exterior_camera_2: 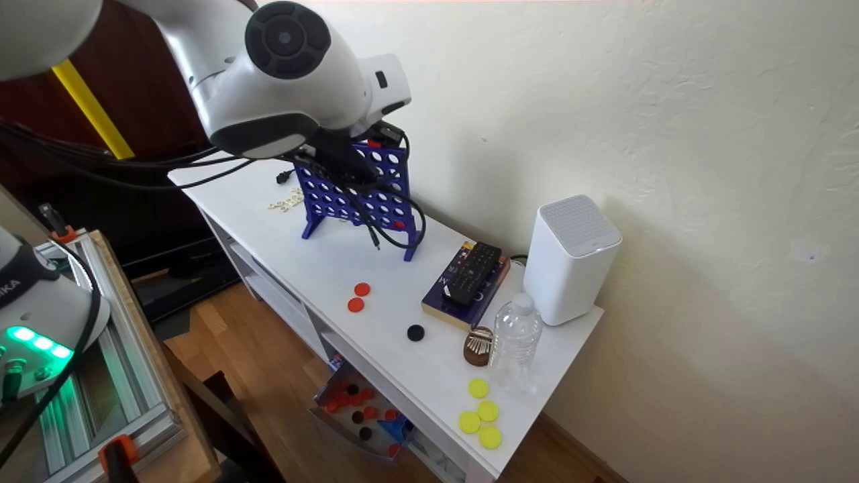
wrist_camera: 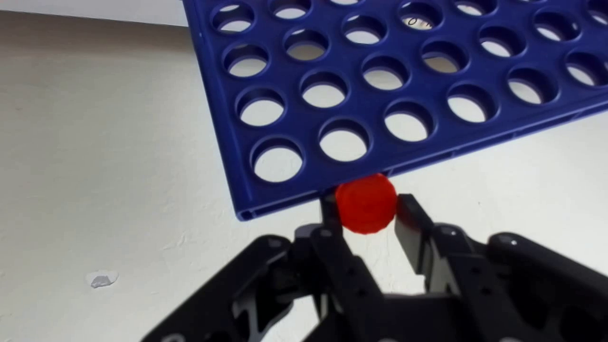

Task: Put one orange ring inside the blue gameboard.

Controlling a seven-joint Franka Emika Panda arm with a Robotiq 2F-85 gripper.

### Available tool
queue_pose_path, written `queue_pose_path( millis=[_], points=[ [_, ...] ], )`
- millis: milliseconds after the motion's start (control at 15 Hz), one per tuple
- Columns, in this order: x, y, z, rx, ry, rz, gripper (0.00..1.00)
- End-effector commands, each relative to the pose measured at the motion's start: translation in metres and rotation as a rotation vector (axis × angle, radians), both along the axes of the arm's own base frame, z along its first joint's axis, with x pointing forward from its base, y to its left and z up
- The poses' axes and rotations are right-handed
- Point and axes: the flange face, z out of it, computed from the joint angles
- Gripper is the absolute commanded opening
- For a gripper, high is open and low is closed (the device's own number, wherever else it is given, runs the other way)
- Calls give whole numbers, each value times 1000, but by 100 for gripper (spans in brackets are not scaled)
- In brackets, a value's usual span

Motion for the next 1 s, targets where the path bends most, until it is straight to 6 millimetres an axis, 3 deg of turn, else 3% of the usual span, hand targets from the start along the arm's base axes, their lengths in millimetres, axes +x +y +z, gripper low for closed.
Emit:
queue_pose_path(
  millis=[0,933],
  points=[
    [-1,0,-3,8,-29,-4,10],
    [-8,-2,-11,47,-40,-17,10]
  ],
)
